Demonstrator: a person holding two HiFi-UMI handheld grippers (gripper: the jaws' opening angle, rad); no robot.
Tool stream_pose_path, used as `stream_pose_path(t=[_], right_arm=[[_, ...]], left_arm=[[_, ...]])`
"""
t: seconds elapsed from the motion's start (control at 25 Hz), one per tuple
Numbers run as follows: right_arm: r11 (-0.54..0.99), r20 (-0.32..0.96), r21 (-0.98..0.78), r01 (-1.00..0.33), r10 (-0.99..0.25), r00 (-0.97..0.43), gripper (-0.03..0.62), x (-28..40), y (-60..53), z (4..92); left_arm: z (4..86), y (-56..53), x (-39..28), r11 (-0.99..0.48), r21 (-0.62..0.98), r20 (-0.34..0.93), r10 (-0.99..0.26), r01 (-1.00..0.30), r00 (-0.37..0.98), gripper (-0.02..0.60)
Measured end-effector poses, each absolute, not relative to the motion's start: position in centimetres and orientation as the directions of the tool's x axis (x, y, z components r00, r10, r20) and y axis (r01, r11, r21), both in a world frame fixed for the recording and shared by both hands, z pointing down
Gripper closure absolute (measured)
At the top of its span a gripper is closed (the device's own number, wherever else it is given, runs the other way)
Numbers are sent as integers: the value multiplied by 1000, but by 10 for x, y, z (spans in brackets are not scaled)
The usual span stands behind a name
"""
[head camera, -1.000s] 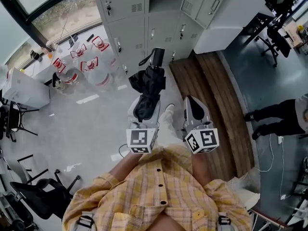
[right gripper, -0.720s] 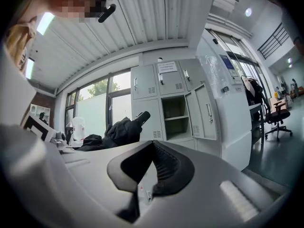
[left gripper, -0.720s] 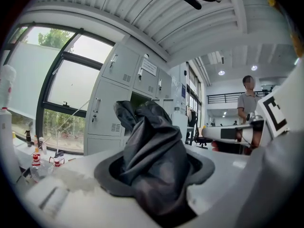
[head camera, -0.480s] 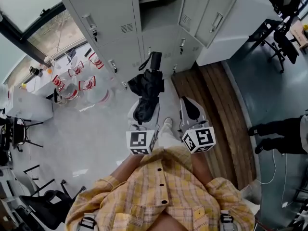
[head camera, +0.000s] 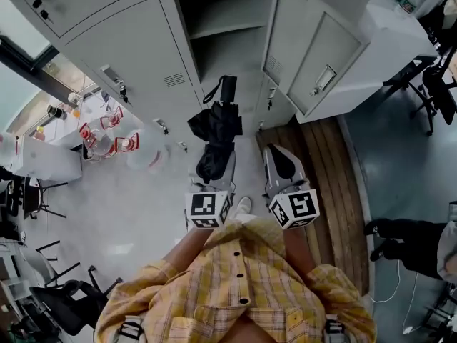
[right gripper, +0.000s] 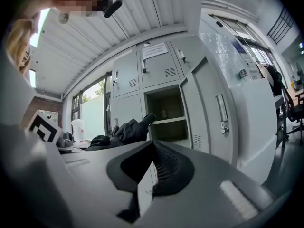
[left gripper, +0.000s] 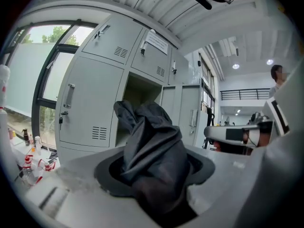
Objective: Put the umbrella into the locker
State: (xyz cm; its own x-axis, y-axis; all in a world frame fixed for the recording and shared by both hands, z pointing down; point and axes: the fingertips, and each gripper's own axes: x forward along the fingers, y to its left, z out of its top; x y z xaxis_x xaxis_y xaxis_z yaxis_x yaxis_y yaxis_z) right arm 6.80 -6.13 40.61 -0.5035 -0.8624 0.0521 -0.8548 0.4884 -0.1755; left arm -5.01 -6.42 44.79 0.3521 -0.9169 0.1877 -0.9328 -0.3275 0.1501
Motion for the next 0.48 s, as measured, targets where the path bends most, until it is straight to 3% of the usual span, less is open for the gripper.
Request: stream_pose_path(t=[0.48], right_arm=[[517,71,-205,-831,-839,-540,594,75,-139,429]], left_arm=[[475,-133,-41,-277,152,273,-911,-949,310,339]])
